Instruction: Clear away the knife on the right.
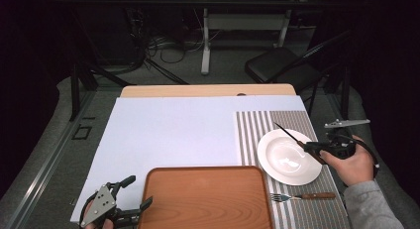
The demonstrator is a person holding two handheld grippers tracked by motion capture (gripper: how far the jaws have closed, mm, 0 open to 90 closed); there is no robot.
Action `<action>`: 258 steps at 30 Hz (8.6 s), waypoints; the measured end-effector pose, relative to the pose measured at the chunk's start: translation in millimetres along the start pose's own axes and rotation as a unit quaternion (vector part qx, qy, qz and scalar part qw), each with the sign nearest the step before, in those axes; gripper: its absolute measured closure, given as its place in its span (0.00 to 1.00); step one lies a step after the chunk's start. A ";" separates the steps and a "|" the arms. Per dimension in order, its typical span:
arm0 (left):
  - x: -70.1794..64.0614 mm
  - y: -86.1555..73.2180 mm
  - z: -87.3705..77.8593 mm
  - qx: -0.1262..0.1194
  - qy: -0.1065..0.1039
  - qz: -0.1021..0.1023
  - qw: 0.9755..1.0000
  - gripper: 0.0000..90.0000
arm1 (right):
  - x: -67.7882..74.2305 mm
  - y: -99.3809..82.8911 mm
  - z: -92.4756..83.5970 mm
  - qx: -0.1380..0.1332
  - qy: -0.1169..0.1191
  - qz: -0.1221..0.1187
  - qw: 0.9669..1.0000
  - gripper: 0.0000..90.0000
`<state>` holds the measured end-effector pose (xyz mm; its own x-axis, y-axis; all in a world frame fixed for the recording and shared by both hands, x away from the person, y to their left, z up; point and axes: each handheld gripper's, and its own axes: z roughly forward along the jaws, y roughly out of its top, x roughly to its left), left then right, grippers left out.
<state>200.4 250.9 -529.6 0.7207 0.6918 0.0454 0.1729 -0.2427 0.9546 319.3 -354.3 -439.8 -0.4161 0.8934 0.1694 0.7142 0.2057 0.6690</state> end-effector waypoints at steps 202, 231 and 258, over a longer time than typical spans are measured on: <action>0.6 -1.8 -2.3 0.010 0.007 -0.002 1.000 0.17 | 157.4 -103.6 47.6 -0.010 0.077 -0.172 0.982 0.87; -0.6 -1.4 -1.9 0.009 0.006 -0.003 1.000 0.17 | 127.2 -103.3 27.1 -0.018 0.025 -0.200 0.979 0.50; -1.4 -1.2 0.7 0.014 0.005 0.000 1.000 0.17 | 78.2 -104.1 -2.0 -0.031 0.007 -0.156 0.987 0.00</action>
<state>199.7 249.8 -531.0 0.7136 0.6989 0.0478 0.1916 -0.2604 0.9463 211.2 -306.7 -494.8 -0.6183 0.7848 -0.0418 0.5146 0.4445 0.7332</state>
